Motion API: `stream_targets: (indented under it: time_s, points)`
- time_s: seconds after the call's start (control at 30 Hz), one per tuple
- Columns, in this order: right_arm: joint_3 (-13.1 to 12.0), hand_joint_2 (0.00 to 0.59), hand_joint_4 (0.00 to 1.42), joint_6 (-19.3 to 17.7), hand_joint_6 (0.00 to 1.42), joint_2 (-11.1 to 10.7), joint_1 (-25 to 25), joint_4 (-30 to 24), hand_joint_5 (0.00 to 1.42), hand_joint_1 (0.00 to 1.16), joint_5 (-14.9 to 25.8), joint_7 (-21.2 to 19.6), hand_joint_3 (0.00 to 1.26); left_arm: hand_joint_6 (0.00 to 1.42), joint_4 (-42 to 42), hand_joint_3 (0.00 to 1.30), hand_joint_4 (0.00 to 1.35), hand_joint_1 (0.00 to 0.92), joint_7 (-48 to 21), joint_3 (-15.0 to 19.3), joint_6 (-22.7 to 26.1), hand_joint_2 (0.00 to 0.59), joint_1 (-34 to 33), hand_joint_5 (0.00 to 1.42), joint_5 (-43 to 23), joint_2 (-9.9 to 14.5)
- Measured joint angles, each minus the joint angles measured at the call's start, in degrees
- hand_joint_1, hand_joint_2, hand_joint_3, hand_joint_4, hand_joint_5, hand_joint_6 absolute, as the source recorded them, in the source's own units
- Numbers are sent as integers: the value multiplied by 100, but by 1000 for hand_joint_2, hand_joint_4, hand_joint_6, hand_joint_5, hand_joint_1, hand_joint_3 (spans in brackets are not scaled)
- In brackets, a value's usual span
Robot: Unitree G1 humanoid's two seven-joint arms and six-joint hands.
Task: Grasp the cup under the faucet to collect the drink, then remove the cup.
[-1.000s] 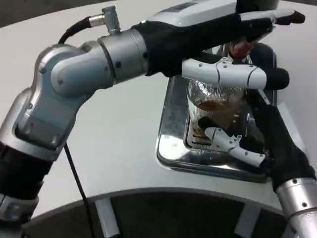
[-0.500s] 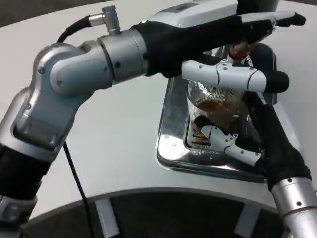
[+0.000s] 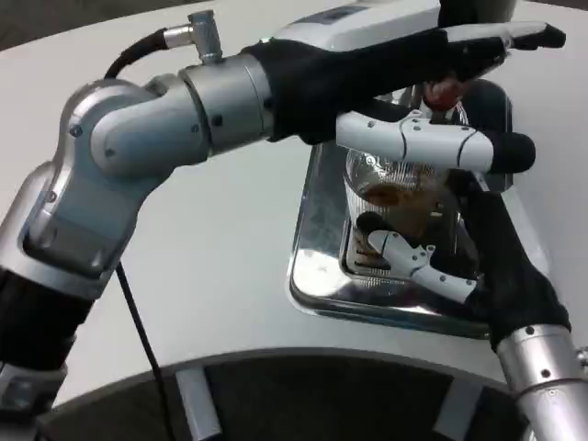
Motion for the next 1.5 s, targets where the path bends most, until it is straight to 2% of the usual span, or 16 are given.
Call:
stream_targets:
  time_s: [0.23, 0.7, 1.0, 1.3, 1.5]
  points:
    - [75, 231, 56, 131, 130, 62, -45, 1, 111, 706, -51, -82, 59, 203, 0, 71, 0, 0, 0, -2, -8, 147, 0, 99, 0, 7]
    - [242, 244, 65, 469, 131, 256, -152, 16, 133, 718, -463, -311, 59, 203, 9, 71, 0, 0, -2, -2, -68, 151, 0, 100, -1, 72]
    - [261, 240, 109, 563, 170, 314, -159, 16, 171, 720, -591, -404, 70, 203, 9, 71, 0, 0, -2, -2, -121, 151, 0, 100, -5, 109]
    - [332, 238, 245, 625, 305, 371, -159, 16, 288, 724, -741, -529, 190, 203, 12, 71, 0, 0, -2, 2, -151, 151, 0, 100, -8, 134]
    - [362, 239, 284, 622, 324, 400, -159, 31, 319, 744, -816, -716, 236, 203, 13, 71, 0, 0, -3, 4, -162, 150, 0, 100, -9, 143]
